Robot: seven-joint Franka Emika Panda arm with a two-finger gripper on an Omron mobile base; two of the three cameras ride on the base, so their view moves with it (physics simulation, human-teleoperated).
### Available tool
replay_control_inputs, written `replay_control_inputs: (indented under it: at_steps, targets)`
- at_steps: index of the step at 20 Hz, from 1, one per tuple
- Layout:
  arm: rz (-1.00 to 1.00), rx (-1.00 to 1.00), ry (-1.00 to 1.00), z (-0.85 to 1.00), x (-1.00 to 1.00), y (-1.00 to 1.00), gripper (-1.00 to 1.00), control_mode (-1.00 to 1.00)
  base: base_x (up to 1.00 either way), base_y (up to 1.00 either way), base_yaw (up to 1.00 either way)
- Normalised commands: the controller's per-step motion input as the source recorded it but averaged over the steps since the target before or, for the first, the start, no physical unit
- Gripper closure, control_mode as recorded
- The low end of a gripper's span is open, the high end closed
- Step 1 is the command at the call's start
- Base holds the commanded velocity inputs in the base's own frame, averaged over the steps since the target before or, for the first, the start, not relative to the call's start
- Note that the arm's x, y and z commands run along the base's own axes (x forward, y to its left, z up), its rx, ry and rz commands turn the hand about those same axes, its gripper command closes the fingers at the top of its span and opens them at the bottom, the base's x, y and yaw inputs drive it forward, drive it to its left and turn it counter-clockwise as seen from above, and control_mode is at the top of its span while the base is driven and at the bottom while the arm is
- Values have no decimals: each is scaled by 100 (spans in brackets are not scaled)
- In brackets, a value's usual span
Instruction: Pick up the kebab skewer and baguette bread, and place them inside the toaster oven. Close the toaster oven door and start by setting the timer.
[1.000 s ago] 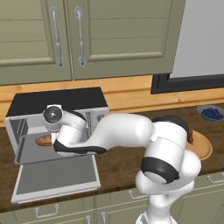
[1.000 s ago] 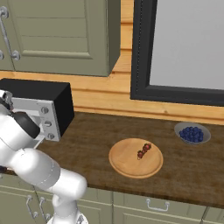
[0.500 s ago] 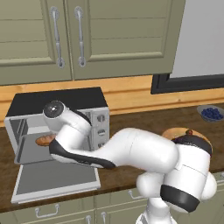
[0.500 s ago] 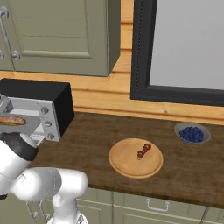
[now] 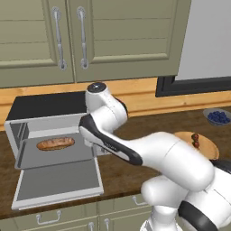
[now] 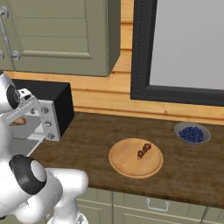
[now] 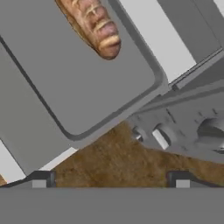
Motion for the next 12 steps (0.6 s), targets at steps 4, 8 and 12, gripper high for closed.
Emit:
replay_control_inputs:
  at_steps: [4, 8, 12]
  targets:
    - [-54, 6, 23, 18, 18, -100, -100, -100, 0, 0, 0]
    - [-57, 7, 18, 10, 9, -100, -100, -100, 0, 0, 0]
    - [-49, 9, 14, 1, 14, -100, -100, -100, 0, 0, 0]
